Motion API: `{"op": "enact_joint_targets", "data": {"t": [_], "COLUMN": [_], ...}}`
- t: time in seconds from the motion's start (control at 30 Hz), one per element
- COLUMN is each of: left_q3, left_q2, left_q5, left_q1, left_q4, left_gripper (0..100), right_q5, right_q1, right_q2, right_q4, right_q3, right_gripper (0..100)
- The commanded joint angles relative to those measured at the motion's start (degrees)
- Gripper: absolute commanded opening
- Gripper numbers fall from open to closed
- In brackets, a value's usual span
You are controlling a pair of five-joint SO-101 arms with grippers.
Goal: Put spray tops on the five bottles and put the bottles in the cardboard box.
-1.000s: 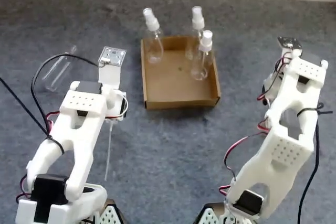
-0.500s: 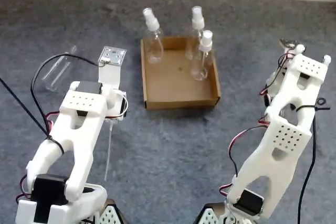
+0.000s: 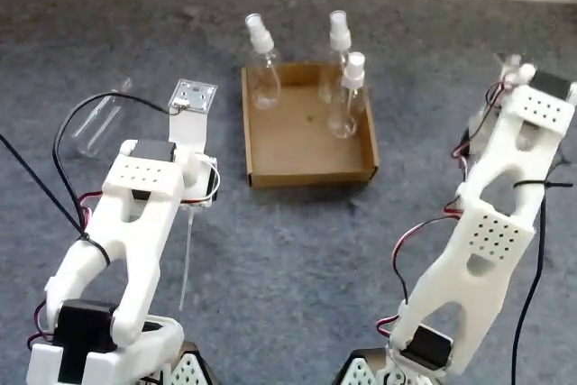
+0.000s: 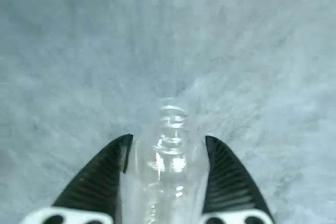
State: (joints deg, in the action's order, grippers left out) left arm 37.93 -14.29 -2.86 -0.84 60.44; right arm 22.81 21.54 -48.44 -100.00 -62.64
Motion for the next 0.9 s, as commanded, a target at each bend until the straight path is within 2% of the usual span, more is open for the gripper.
{"op": "enact_joint_targets", "data": {"t": [0.0, 0.1, 0.23, 0.4, 0.63, 0.87], "left_q3": [-1.8, -4.1, -7.7, -9.4, -7.3, -7.7], "left_q2": [-2.8, -2.8, -2.8, -9.9, -34.2, -52.9], "left_q5": [0.1, 0.0, 0.0, 0.3, 0.1, -2.7], "left_q1": [-0.8, 1.5, 5.4, 5.8, 6.2, 9.0], "left_q4": [-0.6, -0.5, -0.2, 5.9, 9.2, 6.9], "left_gripper": [1, 1, 1, 0, 0, 0], "right_q5": [-5.8, -7.6, -7.8, -8.1, -11.1, -10.7], "right_q1": [-4.4, -9.2, -17.0, -27.8, -44.6, -61.9], "right_q2": [14.1, 25.5, 44.3, 66.3, 87.8, 96.7], "right_q4": [-1.4, -1.4, -1.3, 3.1, 24.9, 47.3], "right_q3": [-6.9, -0.5, 21.5, 46.7, 77.2, 103.9], "right_gripper": [0.3, 0.3, 0.3, 0.3, 0.3, 0.3]}}
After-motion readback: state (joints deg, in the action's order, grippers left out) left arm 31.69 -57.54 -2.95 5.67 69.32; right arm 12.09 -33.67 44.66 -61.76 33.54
